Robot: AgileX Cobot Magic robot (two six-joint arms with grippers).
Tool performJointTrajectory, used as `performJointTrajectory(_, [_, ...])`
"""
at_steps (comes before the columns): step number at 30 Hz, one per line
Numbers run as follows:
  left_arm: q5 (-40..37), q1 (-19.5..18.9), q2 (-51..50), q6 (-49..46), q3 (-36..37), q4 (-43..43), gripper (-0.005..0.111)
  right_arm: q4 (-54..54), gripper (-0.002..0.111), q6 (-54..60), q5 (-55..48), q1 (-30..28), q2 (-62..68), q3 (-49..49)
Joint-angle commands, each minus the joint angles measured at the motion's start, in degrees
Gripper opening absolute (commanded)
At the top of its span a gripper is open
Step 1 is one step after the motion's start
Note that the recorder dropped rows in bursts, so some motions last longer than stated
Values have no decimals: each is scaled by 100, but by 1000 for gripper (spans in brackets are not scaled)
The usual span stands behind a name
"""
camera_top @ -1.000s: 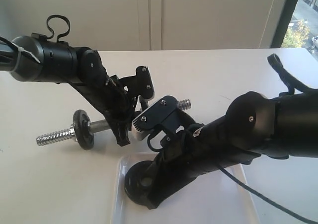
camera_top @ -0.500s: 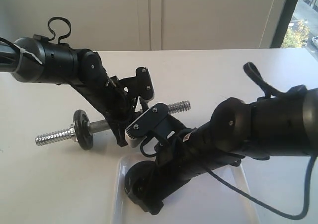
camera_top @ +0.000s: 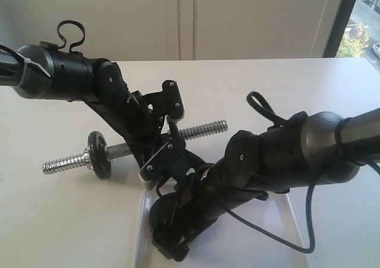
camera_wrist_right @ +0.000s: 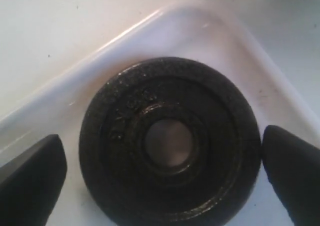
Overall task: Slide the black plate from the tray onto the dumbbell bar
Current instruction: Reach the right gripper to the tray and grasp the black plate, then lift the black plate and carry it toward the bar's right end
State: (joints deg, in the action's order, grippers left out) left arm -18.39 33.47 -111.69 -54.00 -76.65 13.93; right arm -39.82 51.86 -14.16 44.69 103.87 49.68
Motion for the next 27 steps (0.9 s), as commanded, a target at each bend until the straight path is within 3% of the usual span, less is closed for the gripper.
performJointTrajectory(1, [378, -14, 214, 26, -108, 212, 0, 90, 105, -4, 95, 38, 181, 48])
performJointTrajectory(9, [378, -14, 214, 26, -108, 212, 0, 116, 104, -135, 190, 38, 442, 52])
performJointTrajectory(12, [378, -14, 214, 26, -108, 212, 0, 144, 98, -204, 6, 38, 558, 52])
performJointTrajectory(16, [378, -14, 214, 26, -108, 212, 0, 475, 74, -543, -342, 38, 652, 52])
performJointTrajectory(22, [378, -14, 214, 26, -108, 212, 0, 1580, 30, -1425, -794, 38, 652, 52])
performJointTrajectory(27, [366, -14, 214, 26, -108, 212, 0, 1696, 2, -1702, -836, 10, 375, 147])
